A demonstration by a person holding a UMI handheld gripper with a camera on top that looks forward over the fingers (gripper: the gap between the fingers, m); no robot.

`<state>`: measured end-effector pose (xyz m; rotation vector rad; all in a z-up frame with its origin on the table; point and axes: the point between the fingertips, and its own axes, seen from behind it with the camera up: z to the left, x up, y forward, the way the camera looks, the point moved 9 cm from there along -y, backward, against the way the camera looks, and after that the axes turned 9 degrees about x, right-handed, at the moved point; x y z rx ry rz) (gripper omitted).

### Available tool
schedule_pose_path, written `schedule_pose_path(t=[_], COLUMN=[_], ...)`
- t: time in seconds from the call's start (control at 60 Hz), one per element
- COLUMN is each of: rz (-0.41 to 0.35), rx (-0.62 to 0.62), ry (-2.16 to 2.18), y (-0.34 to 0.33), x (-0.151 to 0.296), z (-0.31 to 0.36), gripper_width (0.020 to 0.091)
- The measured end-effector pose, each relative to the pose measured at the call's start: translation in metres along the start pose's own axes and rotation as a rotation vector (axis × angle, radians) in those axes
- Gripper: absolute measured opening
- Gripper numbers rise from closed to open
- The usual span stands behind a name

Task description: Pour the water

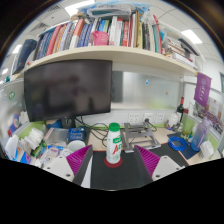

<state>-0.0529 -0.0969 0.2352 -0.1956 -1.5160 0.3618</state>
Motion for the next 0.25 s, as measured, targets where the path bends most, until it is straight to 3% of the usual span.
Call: schedule_pose_path(t=[0.25], rz=[-0.046], rx=[-0.03], ry=[0.023], y=[-0.019], x=[0.018], z=[0.006], gripper_width=[0.0842])
